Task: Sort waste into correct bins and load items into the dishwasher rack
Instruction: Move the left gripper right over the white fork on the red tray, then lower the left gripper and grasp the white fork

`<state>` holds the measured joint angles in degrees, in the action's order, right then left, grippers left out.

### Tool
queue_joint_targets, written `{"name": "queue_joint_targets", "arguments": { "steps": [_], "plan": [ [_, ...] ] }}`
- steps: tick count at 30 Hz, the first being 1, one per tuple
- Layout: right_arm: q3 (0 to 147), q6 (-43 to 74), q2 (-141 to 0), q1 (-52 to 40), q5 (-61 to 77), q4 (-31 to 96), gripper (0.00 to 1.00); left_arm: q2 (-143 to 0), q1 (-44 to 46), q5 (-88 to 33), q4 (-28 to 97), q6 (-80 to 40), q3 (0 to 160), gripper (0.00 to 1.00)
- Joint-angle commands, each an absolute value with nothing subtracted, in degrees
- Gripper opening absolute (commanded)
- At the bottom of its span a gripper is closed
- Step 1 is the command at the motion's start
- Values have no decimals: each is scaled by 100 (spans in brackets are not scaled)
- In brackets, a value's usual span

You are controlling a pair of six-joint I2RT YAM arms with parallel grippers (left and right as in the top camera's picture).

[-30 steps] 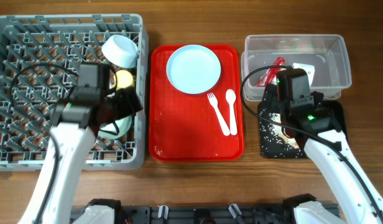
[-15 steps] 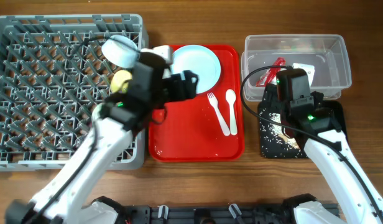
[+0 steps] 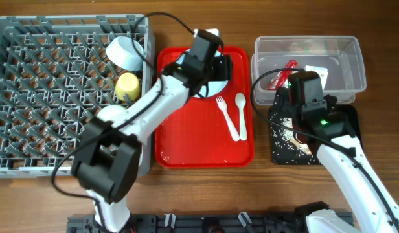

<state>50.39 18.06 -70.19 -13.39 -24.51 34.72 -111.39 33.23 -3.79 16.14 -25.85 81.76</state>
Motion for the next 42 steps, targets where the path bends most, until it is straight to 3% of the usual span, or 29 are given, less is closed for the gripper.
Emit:
{"name": "queue_joint_targets", "arguments": {
  "steps": [1,5,18,21,23,25,28,31,32,33,37,40,41,42],
  "plan": [
    [5092,1804,-7019,-1330,-2545,3463,100,-11487,3516,139,1448,-2246,8226,65],
    [5092,1804,-7019,-1330,-2545,3463,100,-11756,3697,145,1081,-2112,8226,49],
    [5092,1804,-7019,-1330,-2545,3463,100,-11889,3881,633,891,-2165,8226,57],
    [5092,1804,-7019,-1330,-2545,3463,100,-11207,3946,631,1837,-2995,8228,59],
    [5092,1804,-7019,-1330,-2545,3463,100,-10757,4005,482,2657,-3096,8228,70],
    [5092,1804,-7019,-1330,-2545,3463,100,-10447,4082,14,3332,-3094,8226,74],
    [5092,1804,-7019,-1330,-2545,3463,100,-10272,4239,-296,4029,-3096,8226,62],
    [5092,1804,-7019,-1330,-2545,3463,100,-10442,4488,-154,4276,-3776,8125,63],
    [5092,1804,-7019,-1330,-2545,3461,100,-10519,4558,-106,4244,-4016,8062,76],
    [5092,1804,-7019,-1330,-2545,3463,100,-10591,4628,-23,4198,-4156,8014,100],
    [5092,1806,-7019,-1330,-2545,3463,100,-10833,4757,121,4029,-4270,7968,99],
    [5092,1806,-7019,-1330,-2545,3463,100,-10895,4757,427,4034,-4504,7957,31],
    [5092,1804,-7019,-1330,-2545,3463,100,-10914,4759,591,4032,-4742,7933,23],
    [5092,1804,-7019,-1330,-2545,3463,100,-10947,4764,799,4005,-5175,7874,23]
  ]
}}
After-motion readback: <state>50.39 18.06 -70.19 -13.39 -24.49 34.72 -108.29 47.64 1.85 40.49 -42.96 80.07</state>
